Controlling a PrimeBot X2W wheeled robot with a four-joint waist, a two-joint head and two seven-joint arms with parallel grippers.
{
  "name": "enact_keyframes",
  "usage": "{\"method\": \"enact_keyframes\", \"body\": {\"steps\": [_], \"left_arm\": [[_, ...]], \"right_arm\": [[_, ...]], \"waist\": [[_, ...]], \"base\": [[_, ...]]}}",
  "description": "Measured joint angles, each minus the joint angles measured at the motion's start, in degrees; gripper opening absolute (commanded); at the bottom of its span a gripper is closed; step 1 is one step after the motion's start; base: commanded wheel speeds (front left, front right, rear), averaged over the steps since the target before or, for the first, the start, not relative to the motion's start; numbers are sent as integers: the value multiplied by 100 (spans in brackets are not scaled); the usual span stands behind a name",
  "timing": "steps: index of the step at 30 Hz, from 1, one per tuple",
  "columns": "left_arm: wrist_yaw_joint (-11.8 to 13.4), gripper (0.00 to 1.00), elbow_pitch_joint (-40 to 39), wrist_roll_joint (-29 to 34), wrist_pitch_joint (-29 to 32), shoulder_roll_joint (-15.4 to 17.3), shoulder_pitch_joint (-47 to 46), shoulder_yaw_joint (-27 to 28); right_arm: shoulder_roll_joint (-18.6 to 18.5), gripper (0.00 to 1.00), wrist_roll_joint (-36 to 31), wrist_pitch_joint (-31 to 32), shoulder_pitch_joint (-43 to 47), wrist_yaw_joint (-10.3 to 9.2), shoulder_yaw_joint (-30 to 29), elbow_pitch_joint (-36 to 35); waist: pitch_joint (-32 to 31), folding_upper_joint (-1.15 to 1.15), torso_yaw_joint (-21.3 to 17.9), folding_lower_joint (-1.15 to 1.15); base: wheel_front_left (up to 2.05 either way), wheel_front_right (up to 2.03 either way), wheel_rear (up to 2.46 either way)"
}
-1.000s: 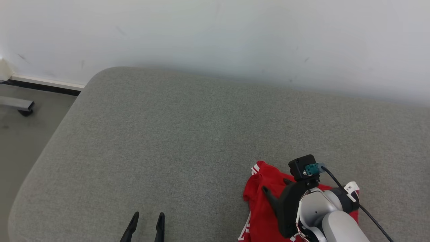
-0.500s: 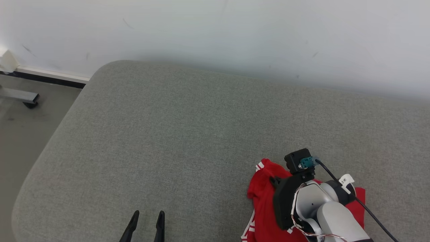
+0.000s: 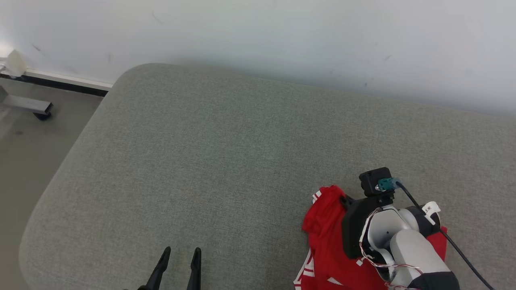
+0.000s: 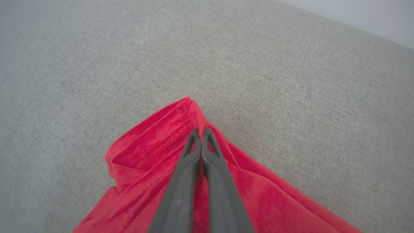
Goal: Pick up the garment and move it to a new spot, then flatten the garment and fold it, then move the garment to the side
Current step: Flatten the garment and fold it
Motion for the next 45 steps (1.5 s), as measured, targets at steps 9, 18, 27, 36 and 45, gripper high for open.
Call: {"method": "enact_keyframes", "body": {"steps": [9, 18, 27, 36, 45], "left_arm": [[1, 100, 16, -14, 0, 0, -6, 76], [1, 100, 20, 82, 0, 0, 161, 276], [1, 100, -101, 207, 0, -1, 261, 341], [1, 100, -174, 305, 0, -1, 340, 416], [1, 100, -196, 566, -1, 21, 500, 420]], "right_arm": [[3, 100, 781, -1177, -191, 0, 82, 375], [3, 100, 1546, -2536, 210, 0, -93, -235], [-2, 100, 355, -3238, 1568, 0, -1199, -1574], [-47, 100, -3, -3232, 2958, 0, -1702, -2524], [-68, 100, -9, -3137, 3739, 0, -1706, -2738]], "waist": [[9, 0, 27, 0], [-313, 0, -191, 0], [-613, 0, -616, -1], [-875, 0, -911, -1], [-1052, 0, -1021, -1]], "base": [[0, 0, 0], [0, 0, 0], [0, 0, 0], [0, 0, 0], [0, 0, 0]]}}
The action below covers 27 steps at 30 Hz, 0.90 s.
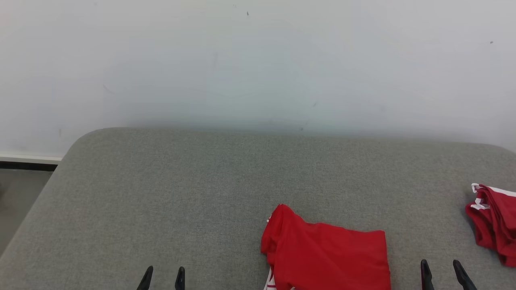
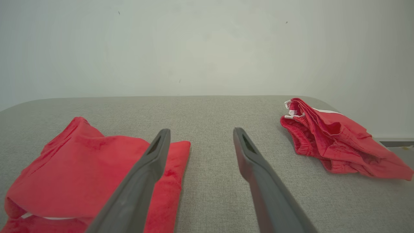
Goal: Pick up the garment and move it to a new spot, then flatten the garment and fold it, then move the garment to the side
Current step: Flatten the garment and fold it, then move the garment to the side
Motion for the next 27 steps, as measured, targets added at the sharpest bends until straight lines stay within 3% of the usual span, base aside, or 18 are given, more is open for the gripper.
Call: {"method": "enact_keyframes", "body": {"steps": [27], "left_arm": [[-1, 100, 70, 0, 0, 1, 168, 86]], "right_arm": [[63, 100, 198, 300, 73, 0, -8, -402]], "waist": [[-2, 0, 108, 1]], "base": [[0, 0, 0]]}}
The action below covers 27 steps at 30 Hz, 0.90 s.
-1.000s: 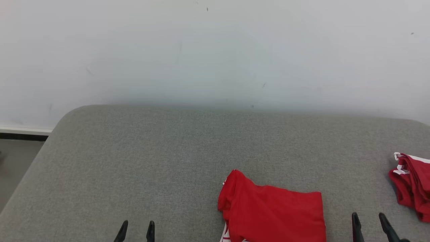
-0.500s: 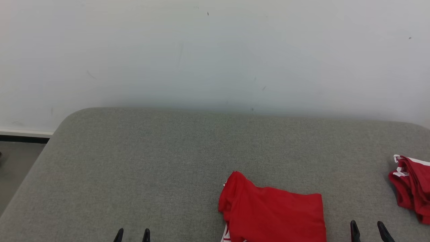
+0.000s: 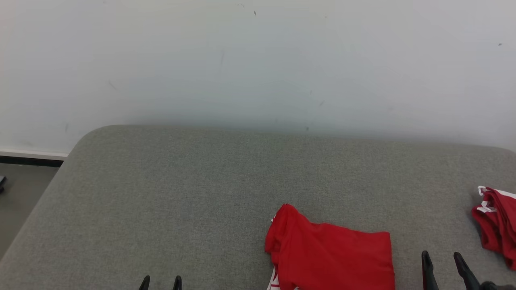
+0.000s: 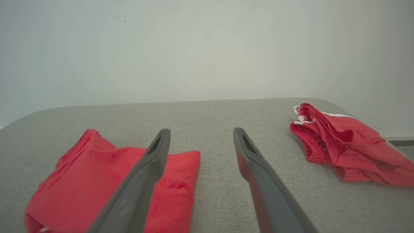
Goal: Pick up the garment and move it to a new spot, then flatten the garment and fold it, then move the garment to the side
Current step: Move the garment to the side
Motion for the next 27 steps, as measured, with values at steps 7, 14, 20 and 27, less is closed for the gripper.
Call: {"method": "enact_keyframes", "body": {"steps": [7, 14, 20, 27], "left_arm": [[0, 100, -21, -1, 1, -9, -31, -37], [0, 100, -5, -30, 0, -16, -181, -204], [0, 100, -20, -52, 0, -16, -220, -332], [0, 100, -32, -145, 1, -19, -373, -370]], "right_arm": [[2, 100, 498, 1982, -558, 0, -98, 64], [8, 100, 208, 4211, -1252, 0, -247, 260], [2, 100, 131, 4709, -1447, 0, -455, 664], [5, 100, 204, 5004, -1607, 0, -598, 1044]], "waist": [[109, 0, 24, 0], [228, 1, 243, 0], [397, 1, 463, 1], [680, 1, 618, 1]], "base": [[0, 0, 0], [0, 0, 0], [0, 0, 0], [0, 0, 0]]}}
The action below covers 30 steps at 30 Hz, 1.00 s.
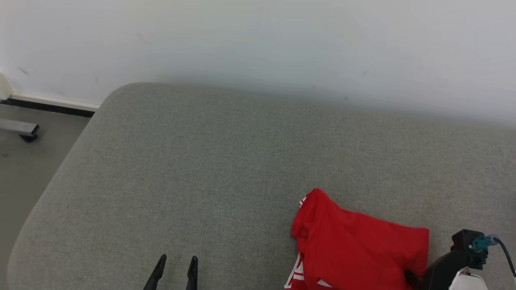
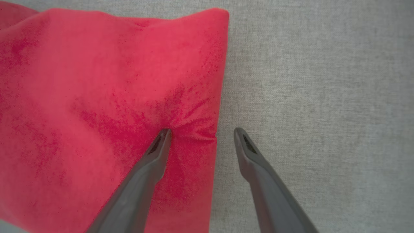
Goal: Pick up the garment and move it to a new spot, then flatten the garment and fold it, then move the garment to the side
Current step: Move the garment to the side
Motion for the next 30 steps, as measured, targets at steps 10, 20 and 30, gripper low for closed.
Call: {"method": "enact_keyframes", "body": {"steps": [10, 20, 30], "left_arm": [[0, 100, 13, -99, 0, 0, -213, -57], [21, 100, -174, -248, -1, -1, -314, -40], [122, 100, -446, -330, -1, -2, -532, 34]], "right_arm": [[-29, 0, -78, 255, -328, 0, -27, 399], [-308, 0, -704, 634, -940, 0, 777, -89], [-1504, 0, -389, 1257, -2163, 0, 1769, -783]], "waist": [[378, -1, 171, 0], [510, -1, 34, 0], [701, 0, -572, 0]], "base": [[0, 0, 0], [0, 0, 0], [0, 0, 0]]}}
